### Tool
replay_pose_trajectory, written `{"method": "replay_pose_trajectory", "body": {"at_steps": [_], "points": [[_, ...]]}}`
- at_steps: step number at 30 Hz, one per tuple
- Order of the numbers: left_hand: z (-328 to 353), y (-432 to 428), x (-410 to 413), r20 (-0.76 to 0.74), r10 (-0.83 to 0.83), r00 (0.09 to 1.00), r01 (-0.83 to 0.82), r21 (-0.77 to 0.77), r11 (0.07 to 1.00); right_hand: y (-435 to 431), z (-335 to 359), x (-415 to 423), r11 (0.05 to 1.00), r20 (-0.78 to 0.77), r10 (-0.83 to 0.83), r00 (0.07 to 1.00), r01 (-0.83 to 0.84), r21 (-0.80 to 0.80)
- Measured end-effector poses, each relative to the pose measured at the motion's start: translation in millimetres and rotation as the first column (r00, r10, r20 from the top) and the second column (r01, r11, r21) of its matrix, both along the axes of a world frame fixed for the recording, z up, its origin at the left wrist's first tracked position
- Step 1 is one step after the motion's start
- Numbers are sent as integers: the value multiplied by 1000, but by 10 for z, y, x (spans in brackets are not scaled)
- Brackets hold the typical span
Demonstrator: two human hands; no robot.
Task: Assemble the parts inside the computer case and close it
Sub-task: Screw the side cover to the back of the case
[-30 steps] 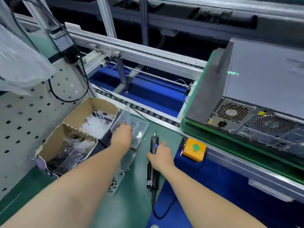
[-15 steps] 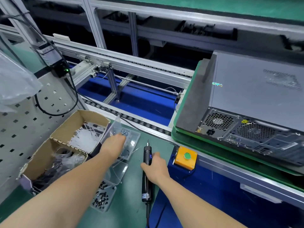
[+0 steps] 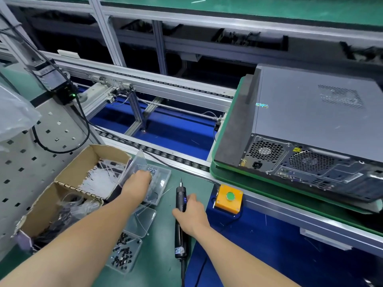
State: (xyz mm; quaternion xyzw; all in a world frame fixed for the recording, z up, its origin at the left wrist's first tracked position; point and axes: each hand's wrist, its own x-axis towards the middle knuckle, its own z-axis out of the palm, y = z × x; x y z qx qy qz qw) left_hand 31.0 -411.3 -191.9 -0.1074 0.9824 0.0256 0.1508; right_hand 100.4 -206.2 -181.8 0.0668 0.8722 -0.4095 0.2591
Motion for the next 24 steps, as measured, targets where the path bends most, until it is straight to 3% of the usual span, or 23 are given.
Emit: {"method": "replay_pose_trajectory", "body": {"at_steps": [8, 17, 24], "points": [[46, 36, 56, -66, 15, 998, -18, -43, 999, 62, -18, -12, 998, 32, -2, 999, 4, -57], [82, 38, 136, -1, -47, 999, 47, -114, 992, 68, 0, -17, 998, 53, 28, 998, -25, -55], [259, 63, 111, -69, -64, 996, 62, -36, 997, 132, 29, 17, 992, 63, 12, 998, -4, -123]]}}
